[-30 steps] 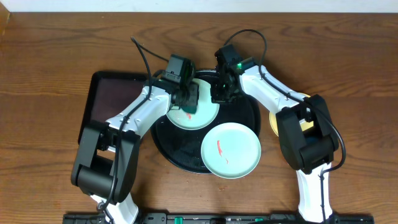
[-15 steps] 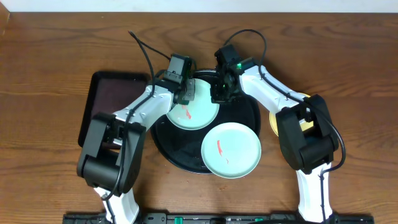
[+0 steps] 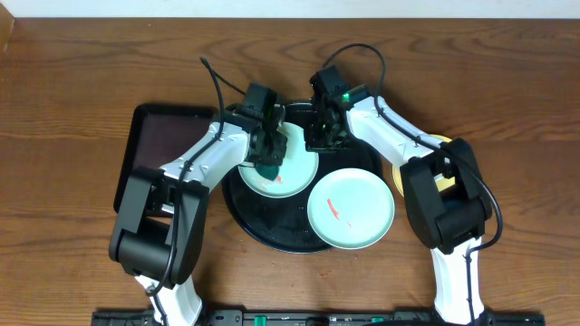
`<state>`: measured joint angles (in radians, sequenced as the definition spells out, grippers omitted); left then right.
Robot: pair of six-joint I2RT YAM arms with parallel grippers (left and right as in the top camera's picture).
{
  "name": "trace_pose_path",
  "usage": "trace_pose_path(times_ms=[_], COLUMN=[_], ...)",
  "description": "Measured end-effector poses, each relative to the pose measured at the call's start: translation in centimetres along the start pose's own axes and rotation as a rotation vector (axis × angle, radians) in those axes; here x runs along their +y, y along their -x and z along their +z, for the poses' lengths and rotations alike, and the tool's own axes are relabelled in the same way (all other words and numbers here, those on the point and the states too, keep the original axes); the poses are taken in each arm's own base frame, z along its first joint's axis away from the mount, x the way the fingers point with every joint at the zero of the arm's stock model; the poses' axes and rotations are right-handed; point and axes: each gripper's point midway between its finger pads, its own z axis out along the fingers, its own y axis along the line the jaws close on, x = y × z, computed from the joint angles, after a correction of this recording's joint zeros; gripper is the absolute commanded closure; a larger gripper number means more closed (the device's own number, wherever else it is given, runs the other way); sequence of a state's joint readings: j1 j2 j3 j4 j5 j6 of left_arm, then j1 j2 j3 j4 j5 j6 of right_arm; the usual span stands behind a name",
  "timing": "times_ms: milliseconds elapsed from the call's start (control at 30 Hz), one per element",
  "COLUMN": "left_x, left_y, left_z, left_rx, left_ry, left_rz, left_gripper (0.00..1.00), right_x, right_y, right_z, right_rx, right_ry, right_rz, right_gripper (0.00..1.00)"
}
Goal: Clean dirty plates on tray and stack at the side
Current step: 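Scrub the upper light-green plate with the sponge while right gripper holds it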
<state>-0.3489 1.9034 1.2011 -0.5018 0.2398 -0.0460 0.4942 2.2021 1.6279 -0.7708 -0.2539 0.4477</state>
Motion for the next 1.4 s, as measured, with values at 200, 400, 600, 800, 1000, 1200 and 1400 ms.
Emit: trace_pose_path(times_ms=[200, 400, 600, 800, 1000, 1200, 1400], left_x=[-2.0, -2.1, 0.3, 4.0, 6.2, 4.8, 0.9], left_y=[-0.5, -0.1, 2.6, 5.4, 5.5, 2.6, 0.1], left_z=[-0.2, -0.2, -0.2, -1.2, -2.0, -1.0, -0.2], left_rx=[0.021, 0.003, -0.108, -0.246, -0.280, -0.146, -0.008], left_ry=[-0.118, -0.123, 0.038, 0.256, 0.378, 0.303, 0.070], left_rz=[0.070, 0.098, 0.053, -0.074, -0.174, -0.160, -0.018], left_gripper=[0.92, 0.92, 0.92, 0.92, 0.93, 0.92, 0.92], right_x=[0.0, -0.1, -0.1, -0.1, -0.1, -0.1, 0.0], right_y=[-0.1, -0.1, -0.2, -0.2, -0.2, -0.2, -0.1], right_z=[0.0, 0.0, 0.0, 0.0, 0.0, 0.0, 0.0], right_rx=[0.004, 0.006, 0.009, 0.010, 0.009, 0.007, 0.003], right_ry=[-0.002, -0.002, -0.003, -0.003, -0.003, -0.002, -0.001], right_rz=[0.001, 0.002, 0.003, 0.003, 0.003, 0.003, 0.002], right_gripper=[0.99, 0.99, 0.99, 0.99, 0.99, 0.99, 0.99])
